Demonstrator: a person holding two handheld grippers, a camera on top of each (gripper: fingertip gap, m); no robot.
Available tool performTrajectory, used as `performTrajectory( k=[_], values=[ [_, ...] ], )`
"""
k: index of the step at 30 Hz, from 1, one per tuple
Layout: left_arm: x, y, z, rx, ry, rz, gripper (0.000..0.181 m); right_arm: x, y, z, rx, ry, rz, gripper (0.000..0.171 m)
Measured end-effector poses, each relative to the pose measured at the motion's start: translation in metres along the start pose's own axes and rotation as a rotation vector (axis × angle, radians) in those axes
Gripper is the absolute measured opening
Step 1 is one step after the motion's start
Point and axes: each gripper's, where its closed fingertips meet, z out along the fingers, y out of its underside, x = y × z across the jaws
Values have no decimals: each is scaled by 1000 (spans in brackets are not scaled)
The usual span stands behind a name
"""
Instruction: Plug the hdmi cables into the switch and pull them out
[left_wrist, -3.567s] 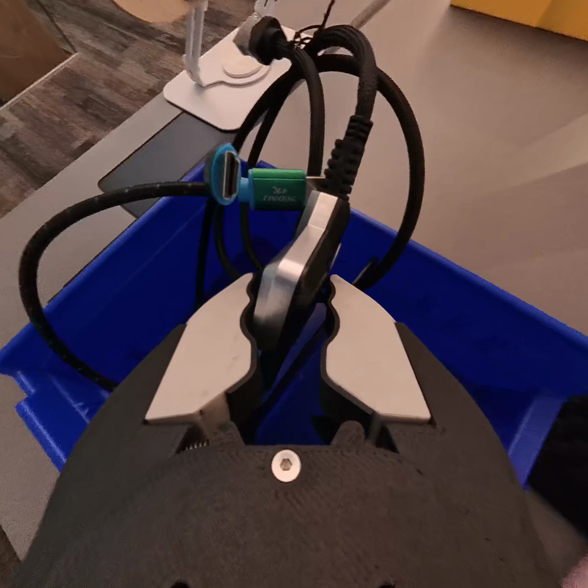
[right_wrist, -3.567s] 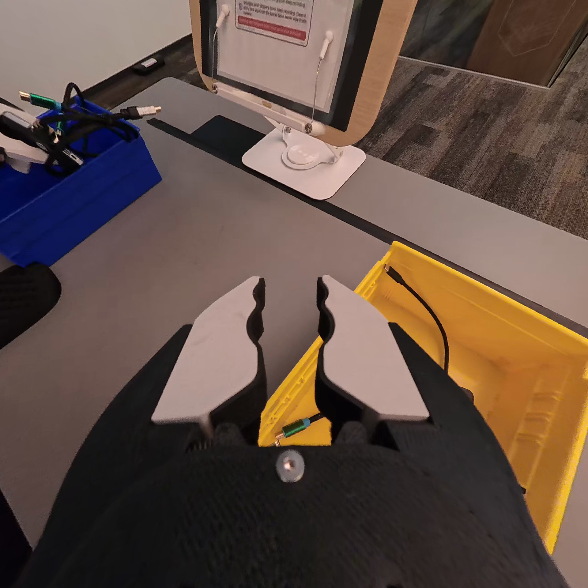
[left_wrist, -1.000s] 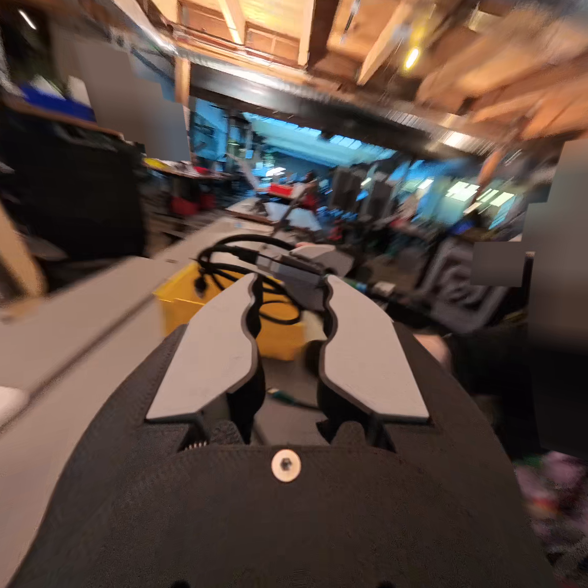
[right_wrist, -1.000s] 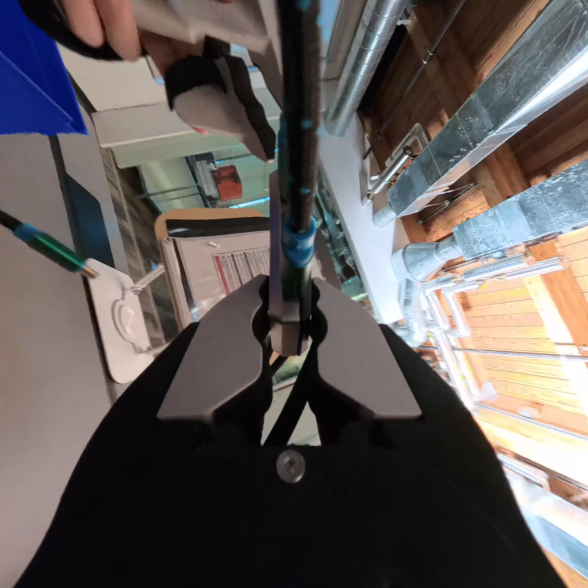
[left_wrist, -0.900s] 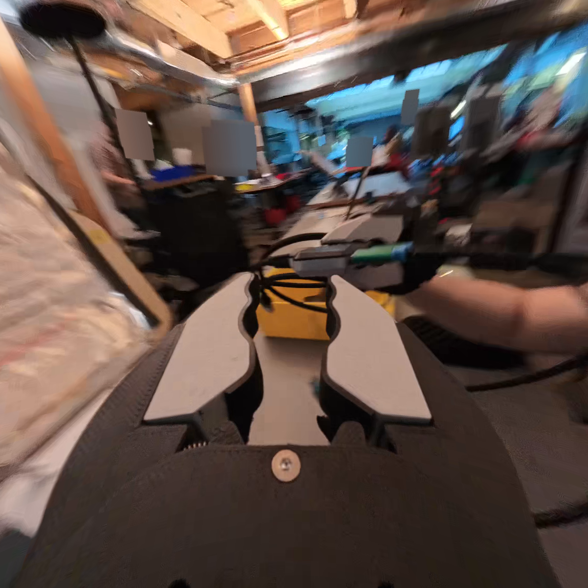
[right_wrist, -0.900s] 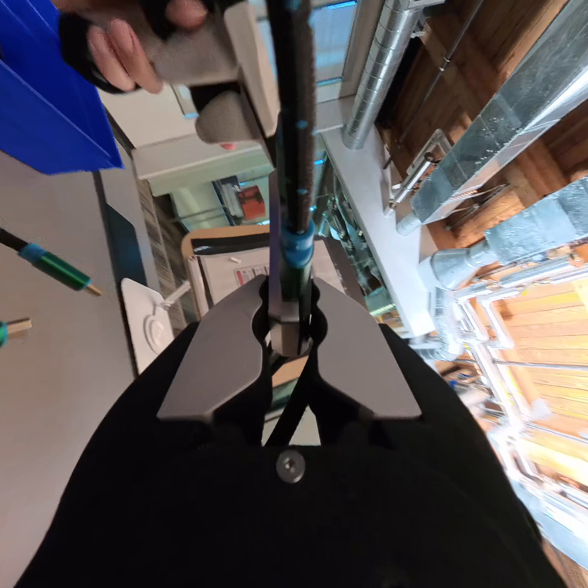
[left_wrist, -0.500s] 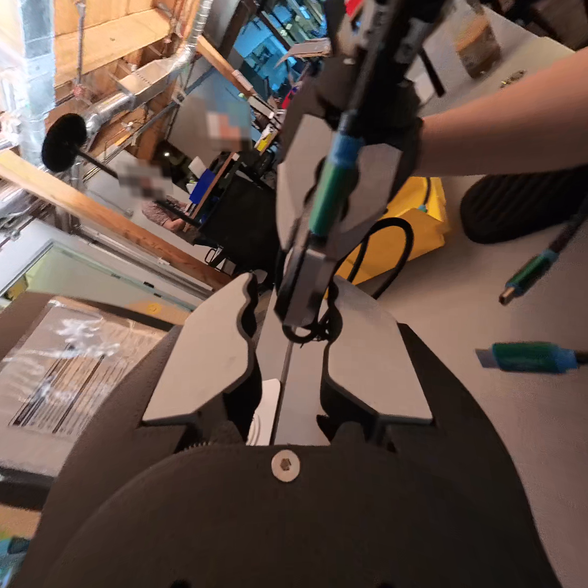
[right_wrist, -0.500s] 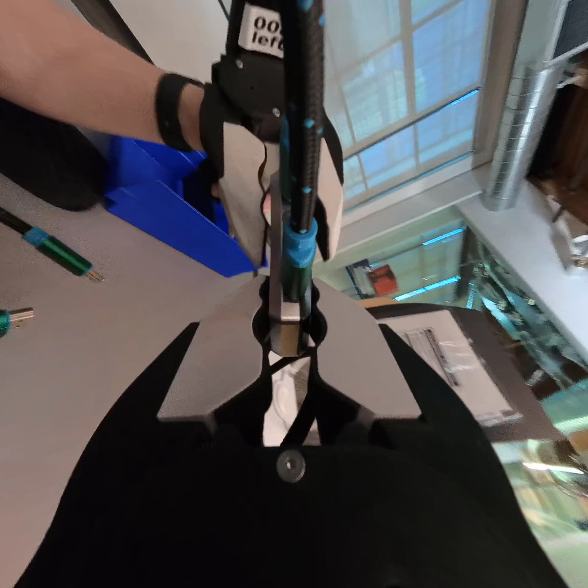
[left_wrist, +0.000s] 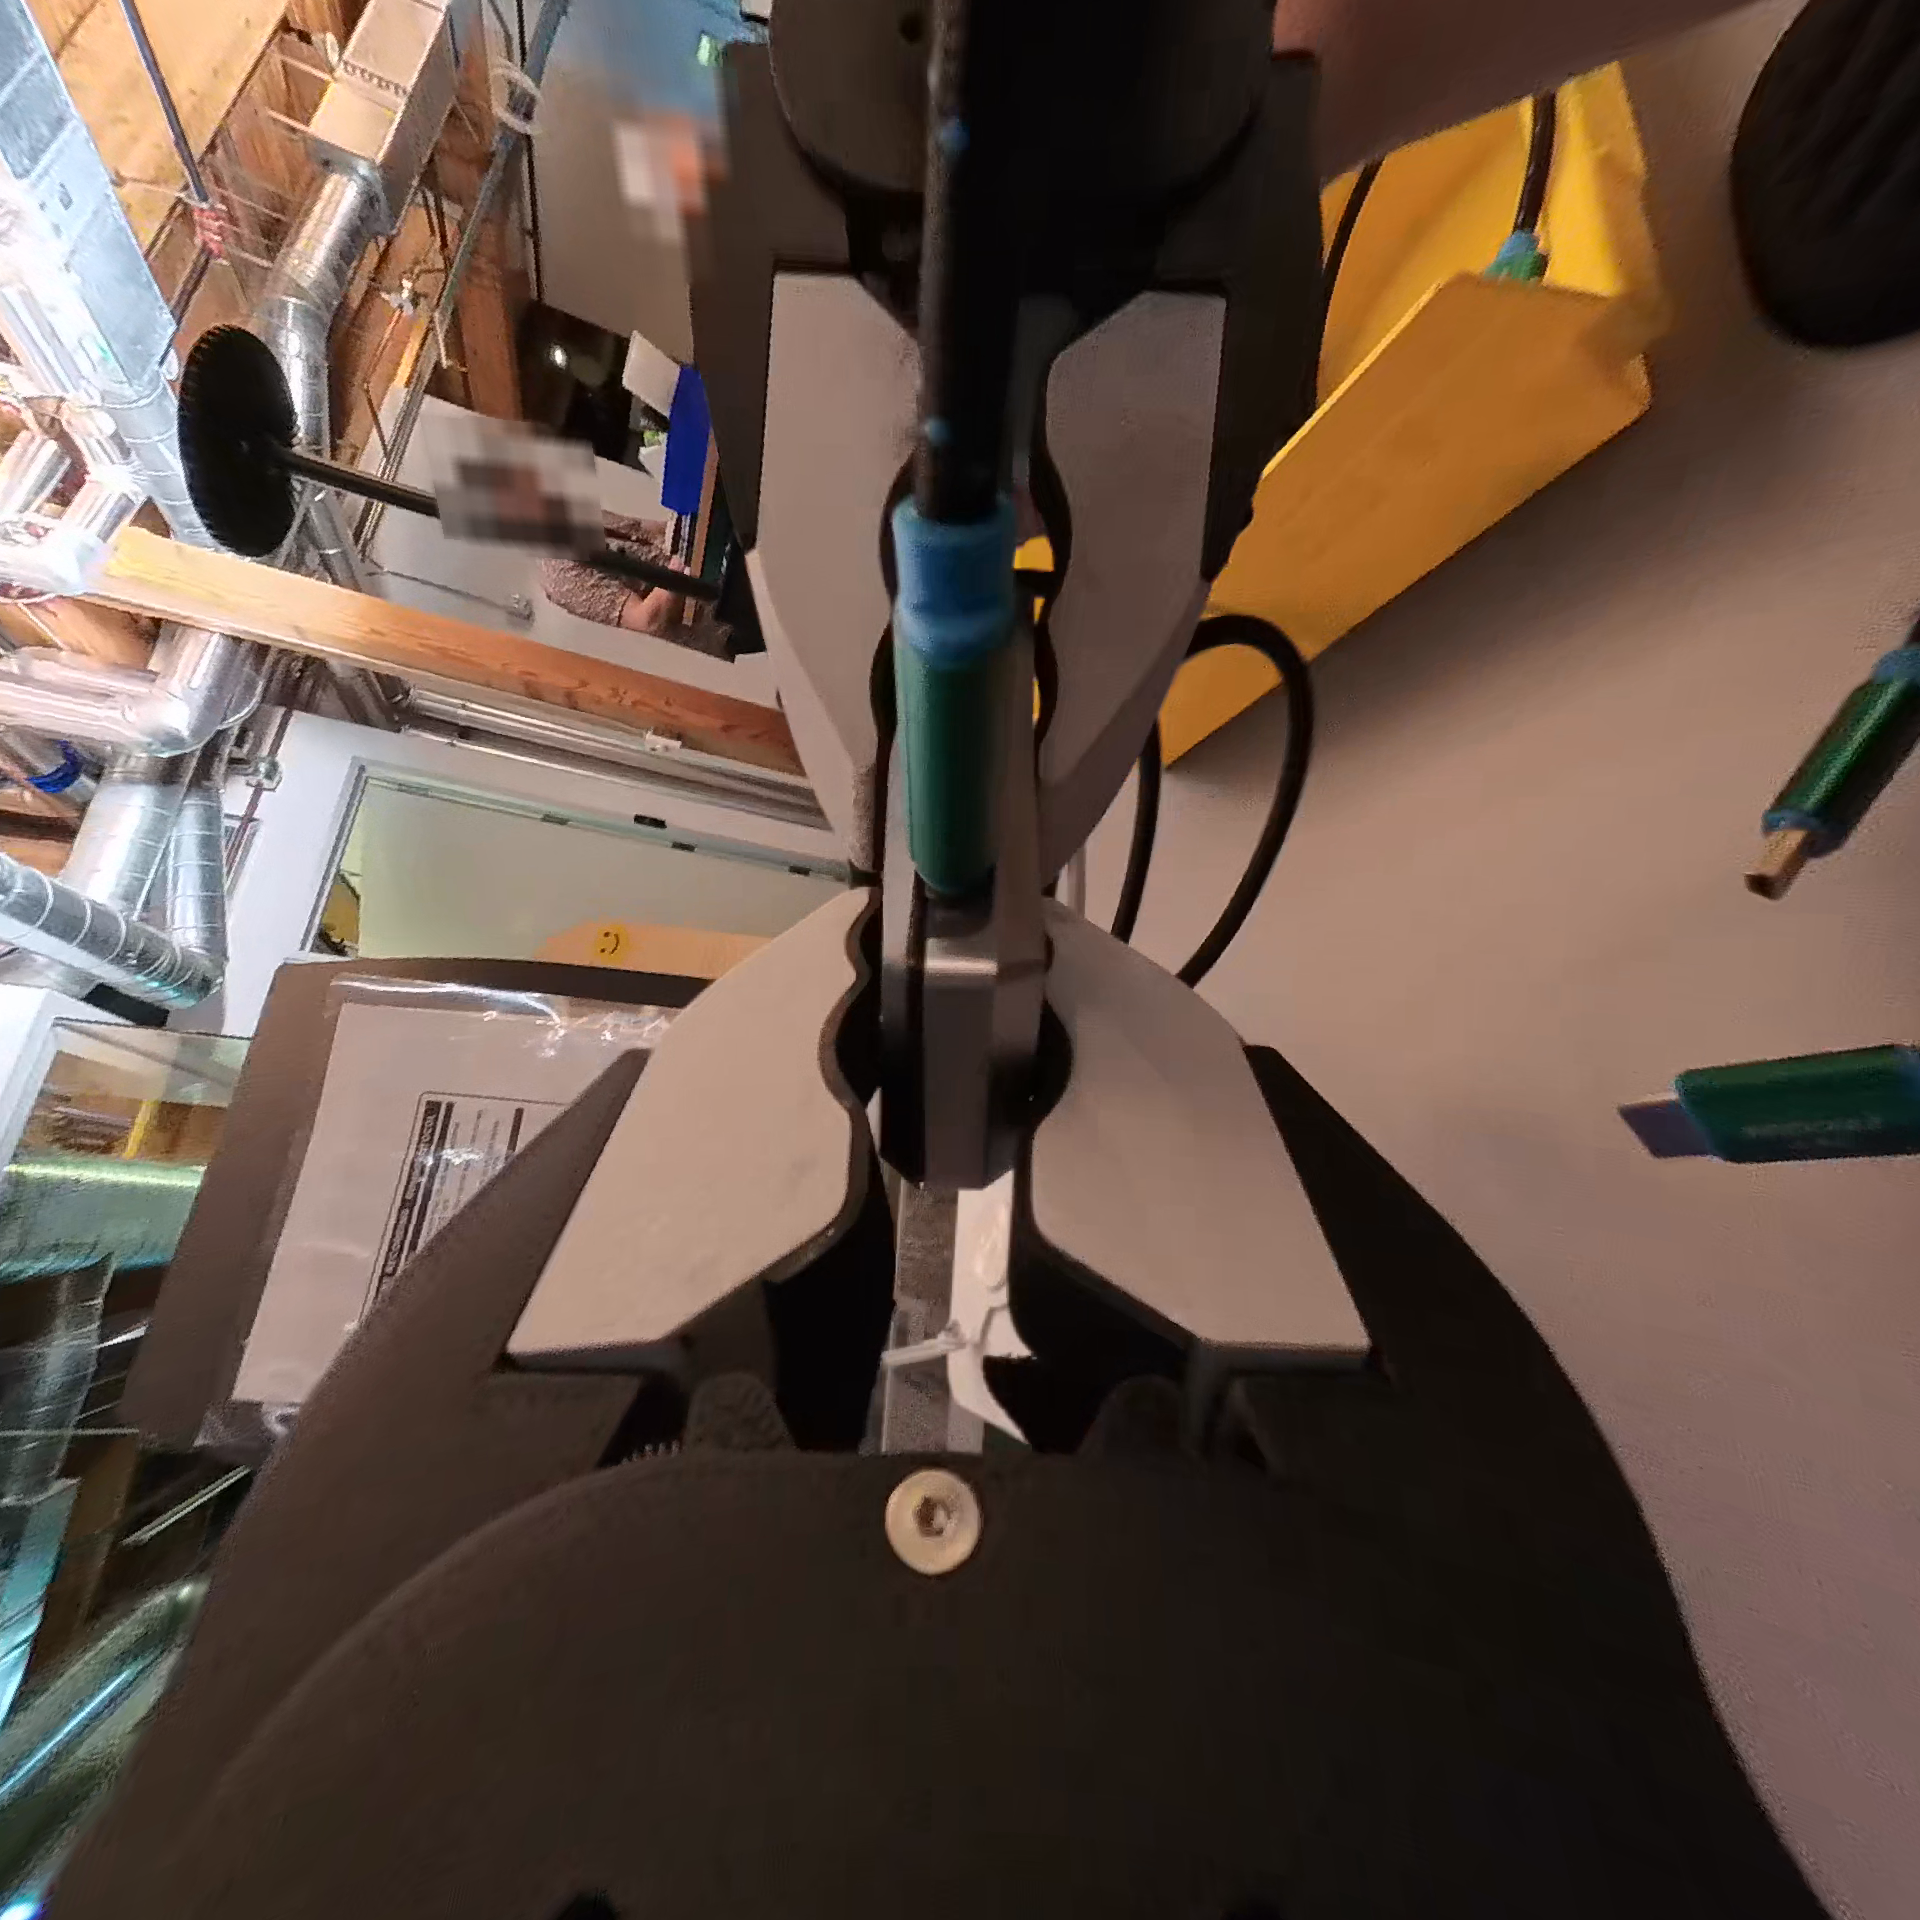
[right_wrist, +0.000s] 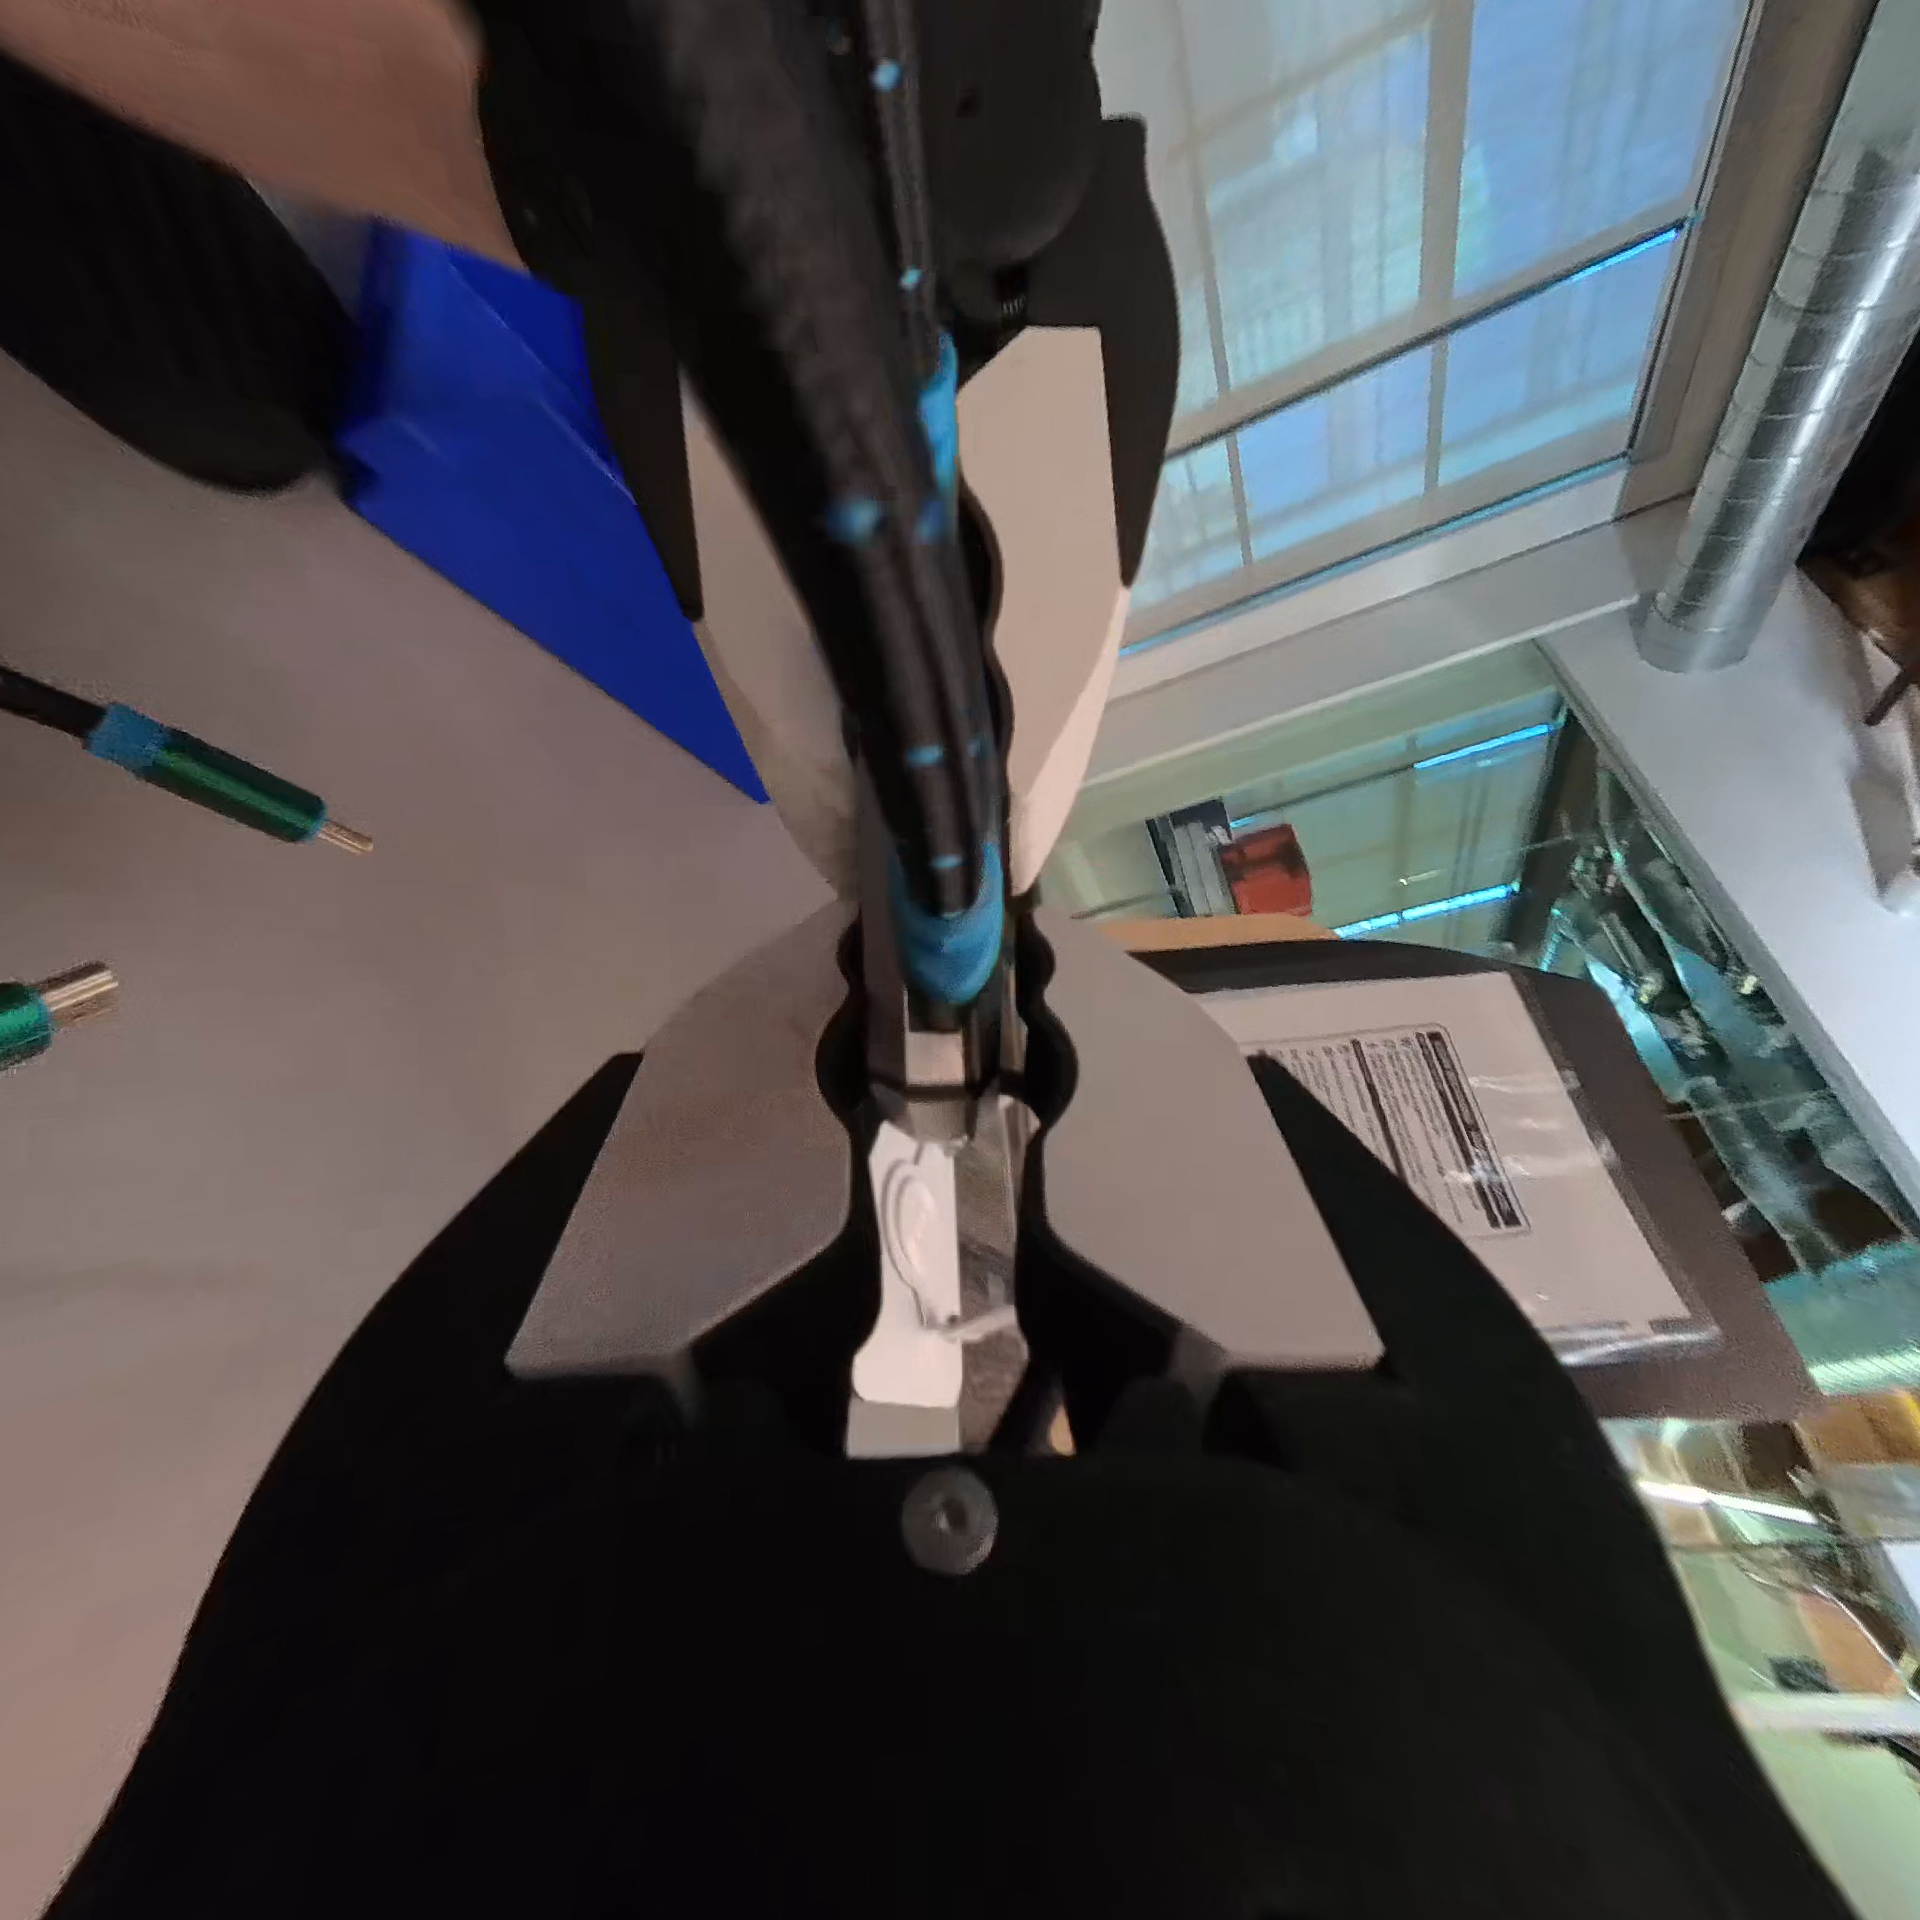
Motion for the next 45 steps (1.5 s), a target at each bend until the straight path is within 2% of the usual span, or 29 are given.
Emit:
performTrajectory(
  k=[5,9,12,13,15,18,20,22,24,26,28,34,37,45],
  values=[
    [-13,16,-1,-61,-60,-8,21,16,21,-12,-78,70,25,24],
    [-37,37,-4,-154,-182,-33,21,59,58,-51,-216,258,128,21],
    [-54,52,-8,-230,-300,5,22,99,86,-97,-354,459,342,20],
    [-59,57,-10,-254,-336,16,22,110,84,-110,-351,515,440,20],
    [-65,66,-12,-297,-376,22,22,128,54,-122,-204,571,673,19],
    [-67,74,-13,-316,-385,15,22,123,-28,-104,119,370,956,19],
    [-67,77,-11,-323,-383,0,22,102,-57,-81,102,241,1000,20],
    [-65,79,-8,-341,-384,-4,21,74,-65,-52,-42,154,983,28],
    [-64,81,-6,-370,-395,9,22,52,-63,-27,-184,129,959,31],
    [-64,83,-4,-394,-410,36,22,40,-51,-10,-321,175,871,35],
    [-62,83,-2,-407,-415,64,22,33,-40,3,-388,198,811,36],
    [-56,85,6,-443,-404,112,21,24,-3,17,-435,192,893,35],
    [-54,88,9,-458,-409,113,21,27,2,19,-388,201,964,29],
    [-55,91,12,-494,-426,121,21,26,8,19,-389,195,974,29]
  ],
)
